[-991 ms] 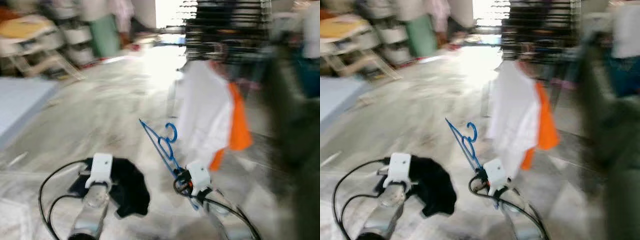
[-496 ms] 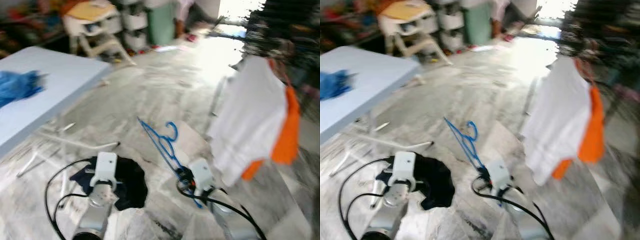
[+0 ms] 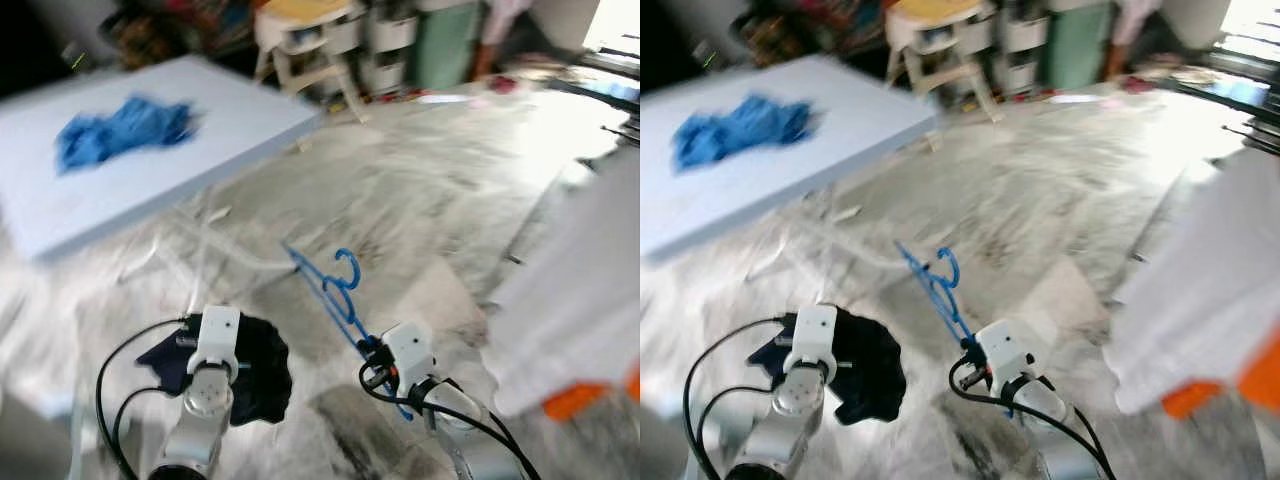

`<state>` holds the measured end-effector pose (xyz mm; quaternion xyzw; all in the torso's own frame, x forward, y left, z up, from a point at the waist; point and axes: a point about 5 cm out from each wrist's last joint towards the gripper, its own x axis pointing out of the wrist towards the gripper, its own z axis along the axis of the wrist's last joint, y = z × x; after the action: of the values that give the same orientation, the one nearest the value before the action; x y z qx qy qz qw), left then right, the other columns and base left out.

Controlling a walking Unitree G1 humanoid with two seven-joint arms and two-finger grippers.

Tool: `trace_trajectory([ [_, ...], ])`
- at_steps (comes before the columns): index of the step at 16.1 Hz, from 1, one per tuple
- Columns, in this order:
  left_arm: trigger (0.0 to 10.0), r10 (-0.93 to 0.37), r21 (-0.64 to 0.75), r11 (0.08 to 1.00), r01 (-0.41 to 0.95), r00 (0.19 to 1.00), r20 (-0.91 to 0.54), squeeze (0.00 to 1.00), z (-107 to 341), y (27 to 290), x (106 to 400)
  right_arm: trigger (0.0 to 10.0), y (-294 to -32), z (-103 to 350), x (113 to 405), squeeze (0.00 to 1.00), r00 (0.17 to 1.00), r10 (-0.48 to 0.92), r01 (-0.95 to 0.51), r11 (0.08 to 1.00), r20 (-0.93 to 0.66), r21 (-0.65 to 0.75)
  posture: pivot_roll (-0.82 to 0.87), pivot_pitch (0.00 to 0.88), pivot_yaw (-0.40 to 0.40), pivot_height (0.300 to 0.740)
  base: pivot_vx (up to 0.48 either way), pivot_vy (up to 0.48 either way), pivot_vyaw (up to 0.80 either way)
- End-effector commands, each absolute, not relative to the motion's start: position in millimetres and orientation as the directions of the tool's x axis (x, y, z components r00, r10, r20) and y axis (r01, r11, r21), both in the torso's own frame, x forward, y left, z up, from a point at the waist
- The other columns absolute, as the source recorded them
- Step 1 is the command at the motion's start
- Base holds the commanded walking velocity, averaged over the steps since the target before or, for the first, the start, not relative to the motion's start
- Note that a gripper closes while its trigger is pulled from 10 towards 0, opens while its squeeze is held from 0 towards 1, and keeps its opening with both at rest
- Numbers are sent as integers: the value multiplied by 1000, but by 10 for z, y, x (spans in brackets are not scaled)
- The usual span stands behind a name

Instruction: Hang hanger

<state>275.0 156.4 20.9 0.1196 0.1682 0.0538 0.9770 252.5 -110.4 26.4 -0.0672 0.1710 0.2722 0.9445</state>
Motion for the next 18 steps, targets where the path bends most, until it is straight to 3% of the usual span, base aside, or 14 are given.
trace_trajectory([
  [1, 10000, 165, 265, 961, -81, 935, -314, 0, 203, 1674, 2735, 10000, -991, 347, 2559, 0, 788, 525, -564, 825, -322, -33, -94, 19, 62, 740, 0, 0, 788],
  [8, 10000, 180, 312, 947, -82, 937, -300, 0, 224, 1945, 2724, 10000, -1170, 441, 2657, 0, 827, 481, -527, 844, -292, -101, -96, 36, 59, 740, 0, 0, 71],
  [13, 10000, 239, 322, 934, -154, 940, -245, 0, 499, 2259, 3051, 10000, -1399, 579, 2792, 0, 815, 496, -562, 804, -300, -197, -89, 54, 64, 740, 0, 0, 0],
  [18, 10000, 230, 352, 923, -156, 956, -182, 0, 872, 2323, 3430, 10000, -1484, 747, 2807, 0, 746, 596, -656, 735, -298, -171, -95, 66, 83, 740, 0, 0, 0],
])
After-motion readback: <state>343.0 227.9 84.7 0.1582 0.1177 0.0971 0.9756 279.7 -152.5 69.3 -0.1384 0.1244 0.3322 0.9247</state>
